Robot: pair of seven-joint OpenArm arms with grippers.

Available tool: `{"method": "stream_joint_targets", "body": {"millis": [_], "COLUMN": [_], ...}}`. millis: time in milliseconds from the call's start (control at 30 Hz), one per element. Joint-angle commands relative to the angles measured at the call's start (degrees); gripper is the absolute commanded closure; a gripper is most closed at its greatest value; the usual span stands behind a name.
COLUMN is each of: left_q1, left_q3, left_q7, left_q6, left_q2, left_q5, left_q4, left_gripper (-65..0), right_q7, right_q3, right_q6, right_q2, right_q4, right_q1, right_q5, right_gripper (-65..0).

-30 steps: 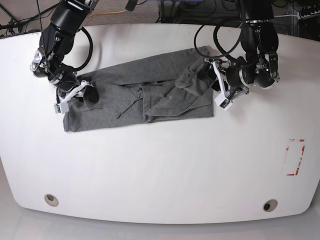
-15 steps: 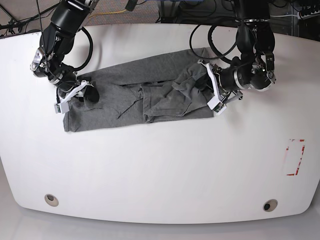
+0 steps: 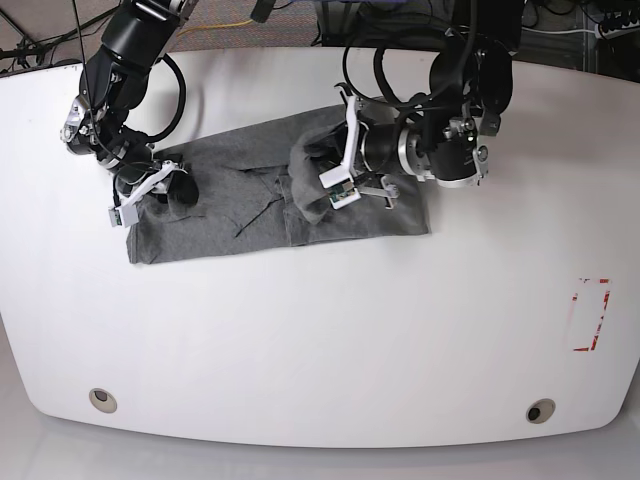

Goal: Fold the T-shirt properly
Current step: 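Lay the folded end onto the strip and release with the left gripper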

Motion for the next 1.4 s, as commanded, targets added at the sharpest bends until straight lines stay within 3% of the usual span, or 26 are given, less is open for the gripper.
{"method": "stream_joint_targets", "body": {"millis": [0, 167, 367, 500, 733, 1000, 1167, 1367], "left_q1": [-2.23, -4.25, -7.15, -8.47, -8.82, -5.48, -1.96, 2.52], "left_q3": [2.94, 9.53, 15.77, 17.09, 16.65, 2.67, -1.55, -2.34], "left_q7": [-1.35, 0.23, 0.67, 0.76, 0.59, 0.32, -1.17, -9.08], "left_q6": [-0.25, -0.25, -0.25, -0.25, -0.25, -0.25, -0.25, -0.25], "left_q2": [1.23, 2.19, 2.19, 1.75, -0.44, -5.28, -9.85, -16.0], "left_q5": [-1.38, 1.43, 3.89, 3.89, 3.98, 6.79, 8.99, 8.99], "left_q4": [0.96, 0.96, 1.48, 2.98, 5.53, 4.56, 3.33, -2.91], "left_gripper": [-0.6, -3.8, -27.1, -35.1, -35.3, -35.1, -35.1, -35.1], "right_q7": [-2.04, -2.04, -2.04, -2.04, -2.04, -2.04, -3.8, -8.37], "right_q3": [-0.04, -0.04, -0.04, -0.04, -0.04, 0.05, 0.05, -0.04], "right_q6": [-0.32, -0.32, -0.32, -0.32, -0.32, -0.32, -0.32, -0.32], "right_q2": [0.23, 0.23, 0.14, 0.14, -0.56, -1.35, -2.4, -4.43], "right_q4": [0.18, 0.18, 0.18, 0.18, 0.18, 2.38, 7.74, 14.68], "right_q1": [0.0, -0.18, -0.09, -0.09, 0.17, 0.7, 1.05, 1.93], "right_q5": [-1.97, -1.88, -1.7, -1.7, -1.97, -1.62, -1.62, -1.53], "right_gripper": [-26.2, -26.2, -26.2, -26.2, -25.8, -26.2, -26.5, -43.0]}}
